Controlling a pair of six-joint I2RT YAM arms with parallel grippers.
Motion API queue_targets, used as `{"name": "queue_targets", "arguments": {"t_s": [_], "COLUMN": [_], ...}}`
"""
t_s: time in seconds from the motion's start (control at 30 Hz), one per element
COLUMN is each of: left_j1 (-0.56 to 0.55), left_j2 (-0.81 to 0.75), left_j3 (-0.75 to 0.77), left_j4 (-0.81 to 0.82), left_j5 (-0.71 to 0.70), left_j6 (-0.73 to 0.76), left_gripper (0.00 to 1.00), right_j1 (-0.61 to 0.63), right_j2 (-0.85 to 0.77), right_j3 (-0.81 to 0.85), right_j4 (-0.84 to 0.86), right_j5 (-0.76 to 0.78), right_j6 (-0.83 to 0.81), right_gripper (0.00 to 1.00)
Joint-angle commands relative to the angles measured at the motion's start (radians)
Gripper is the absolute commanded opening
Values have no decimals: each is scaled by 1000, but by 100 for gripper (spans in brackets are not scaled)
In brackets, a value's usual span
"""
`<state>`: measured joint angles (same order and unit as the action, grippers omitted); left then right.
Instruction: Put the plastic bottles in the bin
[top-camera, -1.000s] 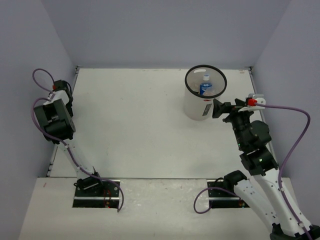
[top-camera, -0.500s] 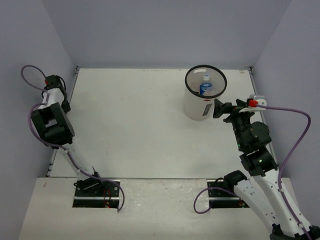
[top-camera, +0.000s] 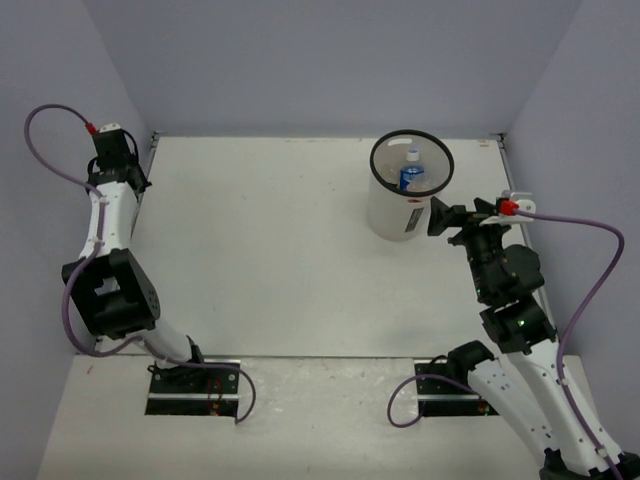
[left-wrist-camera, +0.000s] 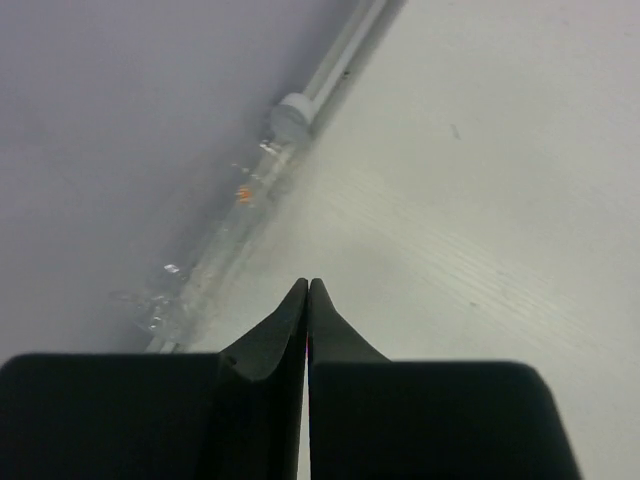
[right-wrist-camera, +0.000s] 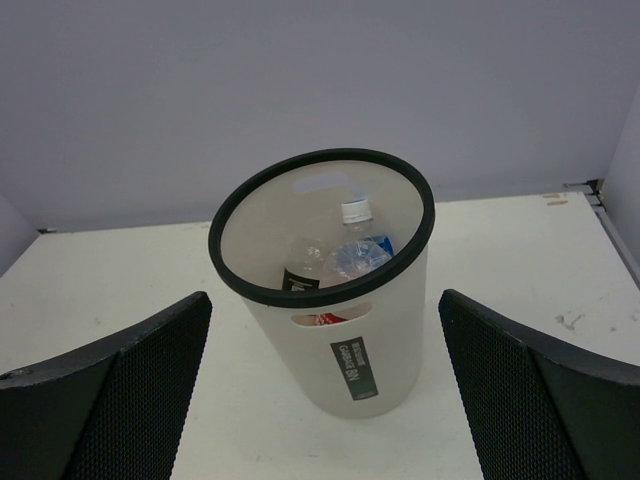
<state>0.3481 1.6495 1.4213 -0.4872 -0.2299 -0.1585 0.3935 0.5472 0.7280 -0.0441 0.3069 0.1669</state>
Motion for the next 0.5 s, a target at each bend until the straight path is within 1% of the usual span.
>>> {"name": "queue_targets", "arguments": {"t_s": [0.0,0.07,0.1,0.13,0.17,0.2,0.23,0.47], "left_j1": [-77,-80,-80,-80,-80,-80,-80,-51], "left_j2": [-117,-125,-120,-105,-92,-77,-65,55], "left_j3": [-55,-50,-28,-7,10,29,42,98], "left_j4": [68,63,45,28,15,2,-8,-13], "left_j5": [55,29,-6,-38,-66,-95,-113,-219], "left_j6": [-23,-2,20,34,42,56,71,84], "left_gripper": [0,0,0,12,37,78,100,100], "right_j1": [-1,-1,-1,-1,-1,-1,-1,-1], "right_j2": [-12,-17,-20,-21,-21,-19,-15,27], "right_j3": [-5,-5,-6,-6,-6,-6,-5,5], "right_j4": [38,38,38,38,38,38,38,38], "right_j5": [28,25,23,22,20,17,14,14], "right_j6": [0,2,2,3,3,4,5,5], "right_gripper": [99,99,99,99,99,99,99,99]}}
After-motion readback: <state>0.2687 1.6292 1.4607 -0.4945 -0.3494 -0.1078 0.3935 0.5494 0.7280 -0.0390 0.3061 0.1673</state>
